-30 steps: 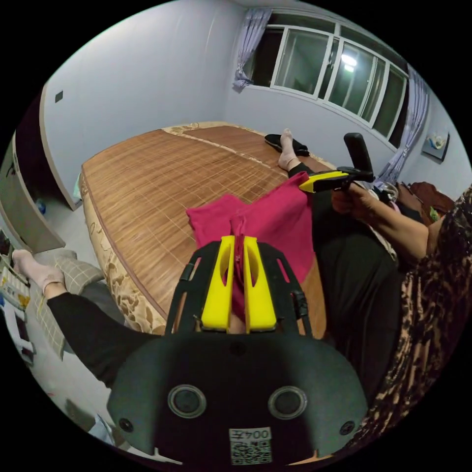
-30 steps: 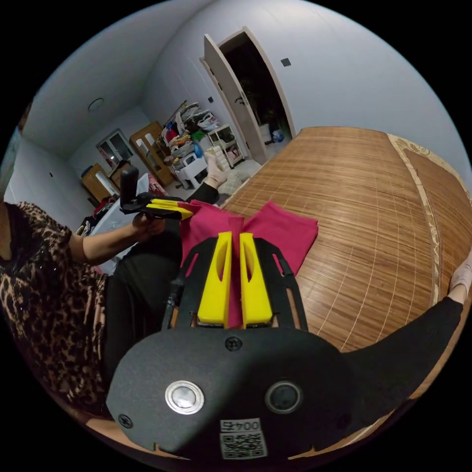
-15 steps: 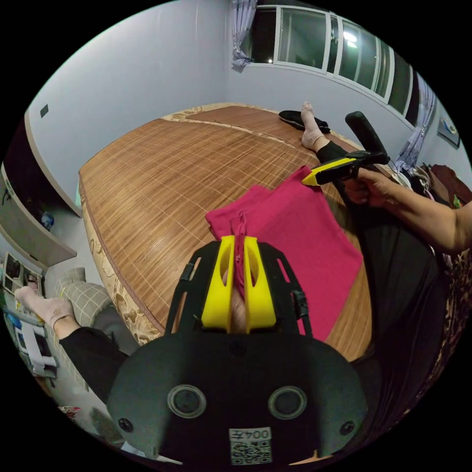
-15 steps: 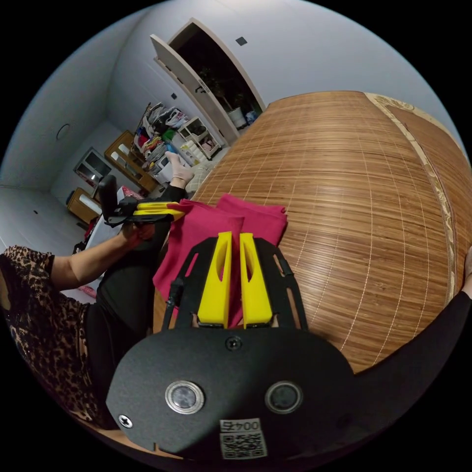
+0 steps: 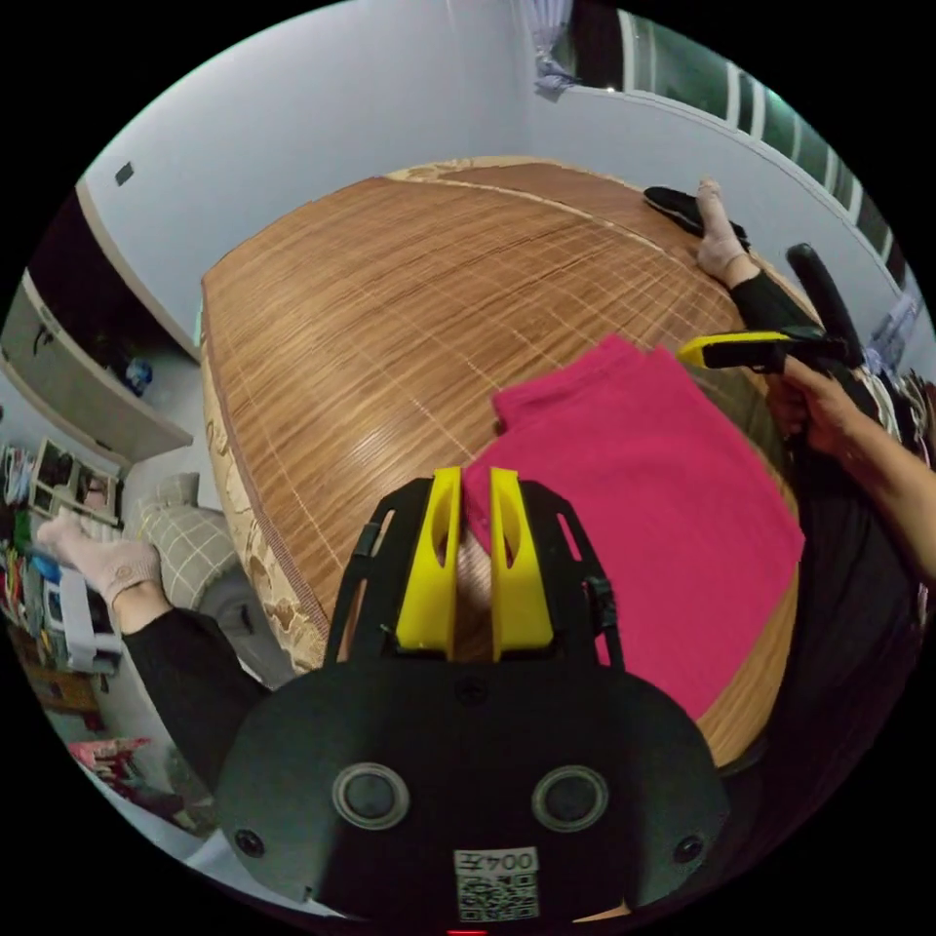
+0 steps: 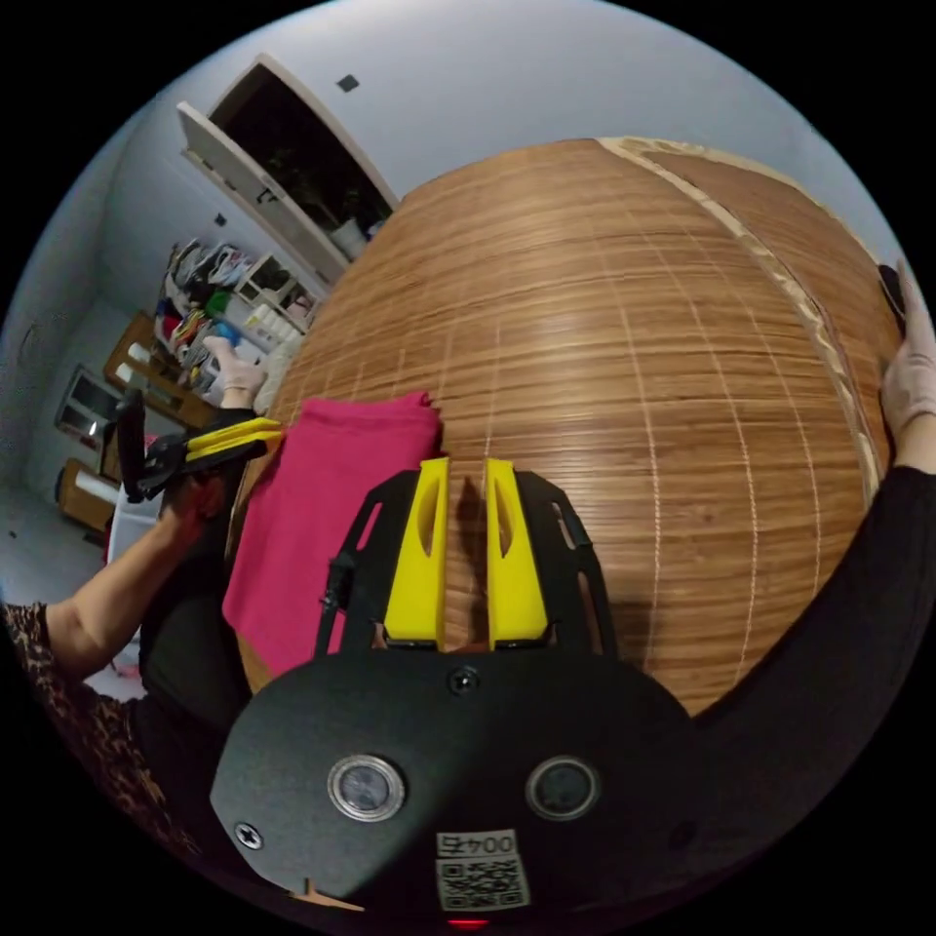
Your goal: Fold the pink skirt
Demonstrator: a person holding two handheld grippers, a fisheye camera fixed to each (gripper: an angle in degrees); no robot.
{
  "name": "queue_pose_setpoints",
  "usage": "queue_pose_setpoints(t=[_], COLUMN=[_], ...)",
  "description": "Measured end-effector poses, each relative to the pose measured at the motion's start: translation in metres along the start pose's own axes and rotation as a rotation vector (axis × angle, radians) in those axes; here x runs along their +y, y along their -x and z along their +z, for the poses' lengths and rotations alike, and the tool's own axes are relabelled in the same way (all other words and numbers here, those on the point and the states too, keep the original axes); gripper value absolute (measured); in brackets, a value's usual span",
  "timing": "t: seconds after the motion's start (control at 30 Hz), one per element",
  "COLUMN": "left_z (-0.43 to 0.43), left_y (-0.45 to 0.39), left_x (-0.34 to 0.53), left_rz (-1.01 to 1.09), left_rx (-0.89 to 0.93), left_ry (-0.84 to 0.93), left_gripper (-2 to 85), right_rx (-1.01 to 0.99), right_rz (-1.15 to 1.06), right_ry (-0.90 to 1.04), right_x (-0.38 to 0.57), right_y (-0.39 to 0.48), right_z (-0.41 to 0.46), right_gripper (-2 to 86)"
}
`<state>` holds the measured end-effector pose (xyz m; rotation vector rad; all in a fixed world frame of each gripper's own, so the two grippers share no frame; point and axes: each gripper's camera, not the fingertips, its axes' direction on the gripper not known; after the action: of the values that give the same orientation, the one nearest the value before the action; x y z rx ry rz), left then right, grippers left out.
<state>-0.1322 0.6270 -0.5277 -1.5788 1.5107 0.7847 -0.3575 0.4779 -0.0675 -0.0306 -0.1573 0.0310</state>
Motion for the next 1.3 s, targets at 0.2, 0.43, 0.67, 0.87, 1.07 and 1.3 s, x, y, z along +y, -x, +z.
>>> queue_pose_setpoints(t=[0.2, 0.43, 0.67, 0.87, 1.07, 1.3], left_z=[-0.032, -0.048, -0.034, -0.020, -0.017, -0.020], left_y=[0.028, 0.011, 0.034, 0.040, 0.025, 0.002], left_x=[0.018, 0.054, 0.051, 0.040, 0.032, 0.026], left_rz=[-0.128, -0.139, -0.176, -0.161, -0.029, 0.095], left_rx=[0.099, 0.118, 0.235, 0.264, 0.300, 0.292], left_ry=[-0.064, -0.106, -0.084, -0.056, -0.024, 0.002], left_gripper=[7.4, 6.8, 6.0, 6.4, 7.1, 7.7], right_rx=[0.046, 0.137, 0.282, 0.289, 0.202, 0.211], right_rz=[-0.113, -0.336, -0.295, -0.183, -0.223, -0.283], right_ry=[-0.072, 0.036, 0.118, 0.145, 0.158, 0.211], right_x=[0.024, 0.044, 0.029, -0.015, -0.003, 0.064], right_y=[0.050, 0.139, 0.147, 0.136, 0.145, 0.137], right_z=[-0.017, 0.032, 0.089, 0.103, 0.072, 0.060], right_gripper=[8.4, 10.3, 11.4, 11.6, 12.0, 10.9])
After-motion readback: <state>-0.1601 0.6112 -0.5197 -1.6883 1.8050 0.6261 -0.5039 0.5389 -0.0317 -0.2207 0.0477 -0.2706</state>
